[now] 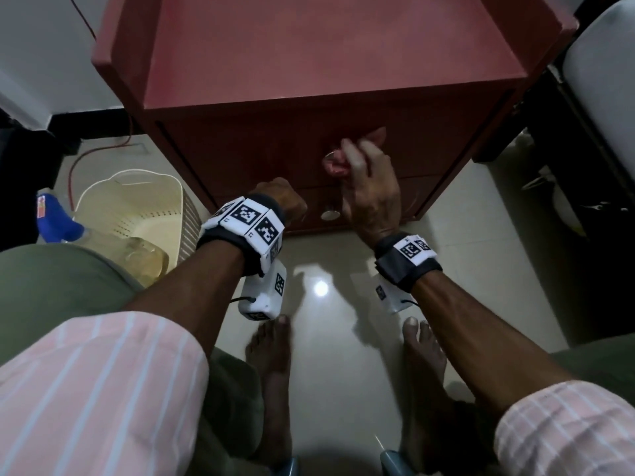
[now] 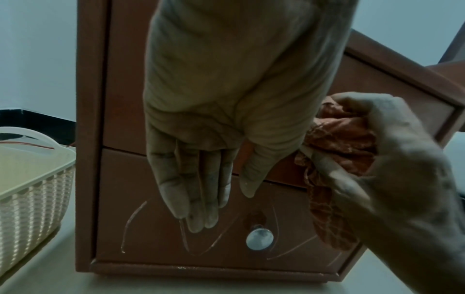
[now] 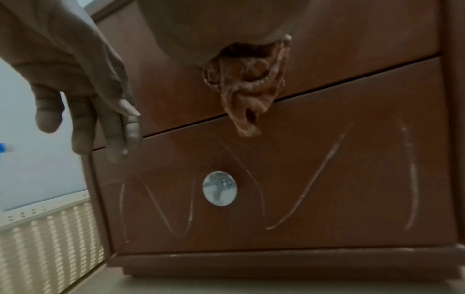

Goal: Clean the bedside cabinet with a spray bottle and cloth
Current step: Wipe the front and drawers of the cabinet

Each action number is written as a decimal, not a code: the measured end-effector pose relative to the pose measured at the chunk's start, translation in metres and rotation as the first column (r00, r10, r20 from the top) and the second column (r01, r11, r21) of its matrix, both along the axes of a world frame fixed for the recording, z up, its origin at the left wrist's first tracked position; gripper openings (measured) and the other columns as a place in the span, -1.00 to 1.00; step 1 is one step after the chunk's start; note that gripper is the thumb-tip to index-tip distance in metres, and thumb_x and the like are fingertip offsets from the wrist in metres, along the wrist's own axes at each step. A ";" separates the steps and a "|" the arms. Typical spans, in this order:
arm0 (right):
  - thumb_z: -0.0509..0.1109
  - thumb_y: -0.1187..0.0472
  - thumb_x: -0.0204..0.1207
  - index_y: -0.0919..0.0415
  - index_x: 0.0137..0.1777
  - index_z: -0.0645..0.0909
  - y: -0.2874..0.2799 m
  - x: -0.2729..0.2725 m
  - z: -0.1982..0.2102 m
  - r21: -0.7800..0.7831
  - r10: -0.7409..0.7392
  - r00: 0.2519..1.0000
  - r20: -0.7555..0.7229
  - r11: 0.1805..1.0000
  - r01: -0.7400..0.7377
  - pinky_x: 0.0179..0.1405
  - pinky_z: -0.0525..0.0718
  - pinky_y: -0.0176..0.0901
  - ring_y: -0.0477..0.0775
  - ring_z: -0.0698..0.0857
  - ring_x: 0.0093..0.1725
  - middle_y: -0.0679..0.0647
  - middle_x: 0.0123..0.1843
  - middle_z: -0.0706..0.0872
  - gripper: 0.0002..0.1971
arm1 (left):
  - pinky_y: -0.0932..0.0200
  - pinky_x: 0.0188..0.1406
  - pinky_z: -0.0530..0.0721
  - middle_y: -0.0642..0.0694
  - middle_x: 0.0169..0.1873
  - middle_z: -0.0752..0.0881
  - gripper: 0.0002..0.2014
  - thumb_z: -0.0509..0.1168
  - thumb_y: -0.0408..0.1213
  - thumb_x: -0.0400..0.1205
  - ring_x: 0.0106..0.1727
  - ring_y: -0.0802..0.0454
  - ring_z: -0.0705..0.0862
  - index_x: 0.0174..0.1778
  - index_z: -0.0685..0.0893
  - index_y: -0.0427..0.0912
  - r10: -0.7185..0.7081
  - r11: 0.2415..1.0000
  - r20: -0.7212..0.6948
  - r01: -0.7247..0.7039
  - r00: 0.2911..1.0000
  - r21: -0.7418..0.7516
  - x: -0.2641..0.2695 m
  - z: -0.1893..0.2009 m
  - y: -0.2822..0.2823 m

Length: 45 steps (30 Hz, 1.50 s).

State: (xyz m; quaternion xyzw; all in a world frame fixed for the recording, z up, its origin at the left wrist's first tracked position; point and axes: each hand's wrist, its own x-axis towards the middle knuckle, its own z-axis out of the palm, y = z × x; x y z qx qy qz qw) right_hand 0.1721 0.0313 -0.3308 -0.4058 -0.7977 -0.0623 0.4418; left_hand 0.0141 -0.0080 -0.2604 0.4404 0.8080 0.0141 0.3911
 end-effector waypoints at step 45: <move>0.42 0.37 0.46 0.50 0.14 0.63 0.047 0.079 -0.057 -0.871 -0.883 0.025 -0.468 0.466 0.153 0.23 0.56 0.08 0.37 0.61 0.18 0.38 0.14 0.60 -0.72 | 0.45 -0.83 0.46 -0.23 -0.11 0.72 -0.84 0.28 -0.34 0.69 -0.48 0.05 0.64 -0.15 0.65 -0.35 -0.079 0.985 0.136 0.098 0.988 -0.141 0.053 -0.064 0.030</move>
